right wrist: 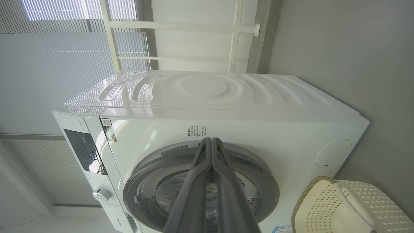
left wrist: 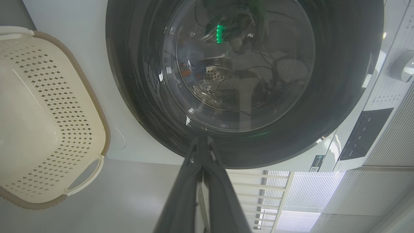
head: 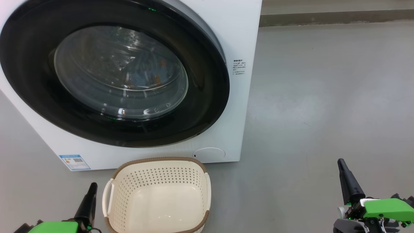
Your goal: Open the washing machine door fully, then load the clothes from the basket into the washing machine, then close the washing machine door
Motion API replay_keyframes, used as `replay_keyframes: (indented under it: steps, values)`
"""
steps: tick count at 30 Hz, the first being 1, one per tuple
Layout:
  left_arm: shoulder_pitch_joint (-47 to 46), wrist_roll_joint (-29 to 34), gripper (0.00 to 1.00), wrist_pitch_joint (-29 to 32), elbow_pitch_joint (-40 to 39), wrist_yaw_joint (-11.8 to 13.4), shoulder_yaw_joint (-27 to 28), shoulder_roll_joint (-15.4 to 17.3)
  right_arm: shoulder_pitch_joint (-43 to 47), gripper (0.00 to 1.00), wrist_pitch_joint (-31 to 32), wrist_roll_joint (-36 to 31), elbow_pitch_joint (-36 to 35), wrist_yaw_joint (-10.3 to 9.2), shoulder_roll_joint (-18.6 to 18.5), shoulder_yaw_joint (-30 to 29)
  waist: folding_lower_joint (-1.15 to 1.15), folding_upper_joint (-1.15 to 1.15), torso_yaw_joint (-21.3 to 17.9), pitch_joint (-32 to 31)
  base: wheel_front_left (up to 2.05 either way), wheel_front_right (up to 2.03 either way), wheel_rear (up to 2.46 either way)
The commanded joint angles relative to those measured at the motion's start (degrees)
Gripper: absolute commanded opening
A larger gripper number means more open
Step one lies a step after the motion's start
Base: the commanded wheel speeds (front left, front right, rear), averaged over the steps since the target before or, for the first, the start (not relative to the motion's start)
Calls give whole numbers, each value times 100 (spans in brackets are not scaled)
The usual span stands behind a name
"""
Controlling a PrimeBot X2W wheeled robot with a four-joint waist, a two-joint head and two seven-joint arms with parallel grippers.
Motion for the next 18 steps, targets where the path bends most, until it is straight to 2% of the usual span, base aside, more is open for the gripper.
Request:
replay_keyframes:
  steps: [1,18]
  values:
    - [-246,-49,0,27,-168,-15,203,69,-46,0,46,60,-175,10,-17,128,0,0,0,0,0,0,0]
    - [-246,-46,0,31,-167,-15,207,66,-46,0,46,60,-175,10,-17,129,0,0,0,0,0,0,0]
